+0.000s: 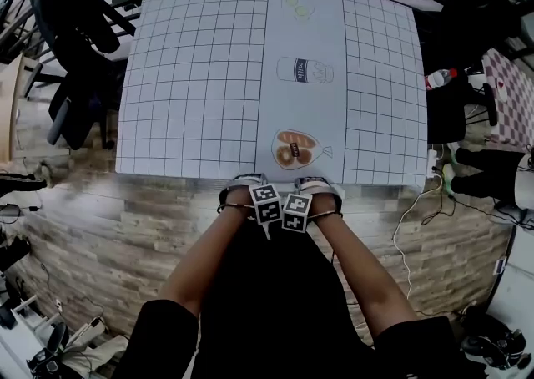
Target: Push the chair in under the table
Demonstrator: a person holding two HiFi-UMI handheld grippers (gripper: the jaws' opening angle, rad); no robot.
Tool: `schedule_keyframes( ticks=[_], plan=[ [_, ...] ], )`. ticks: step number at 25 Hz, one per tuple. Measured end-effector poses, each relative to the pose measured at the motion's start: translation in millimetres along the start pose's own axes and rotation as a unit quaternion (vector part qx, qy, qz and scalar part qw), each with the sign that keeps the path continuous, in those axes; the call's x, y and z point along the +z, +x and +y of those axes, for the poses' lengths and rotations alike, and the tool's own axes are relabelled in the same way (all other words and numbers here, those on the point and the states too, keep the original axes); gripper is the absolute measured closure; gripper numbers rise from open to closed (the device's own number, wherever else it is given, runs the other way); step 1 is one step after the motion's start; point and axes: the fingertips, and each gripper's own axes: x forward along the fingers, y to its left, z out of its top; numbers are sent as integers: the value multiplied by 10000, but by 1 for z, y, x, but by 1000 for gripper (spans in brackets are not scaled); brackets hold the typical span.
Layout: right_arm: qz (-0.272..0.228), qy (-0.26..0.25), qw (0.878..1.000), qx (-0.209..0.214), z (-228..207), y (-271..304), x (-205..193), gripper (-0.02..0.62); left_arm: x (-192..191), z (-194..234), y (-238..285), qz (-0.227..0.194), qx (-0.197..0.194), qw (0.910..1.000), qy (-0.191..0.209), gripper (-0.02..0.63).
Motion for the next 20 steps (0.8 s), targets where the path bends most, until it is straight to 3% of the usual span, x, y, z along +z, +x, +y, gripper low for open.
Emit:
schedule_keyframes(
  ticks=[6,11,20],
  plan=[
    [-460,570,9972,-153,-2,-24,9,405,7,2,-16,-300,161,9990,-302,429],
    [-774,919,9924,-278,-3,-48,11,399,12,-8,-35,-500,292,9978,-315,419],
    [-1476,1939,9664,-819,-14,-102,-3,399,27,-18,-70,-1077,691,9882,-838,403]
  ],
)
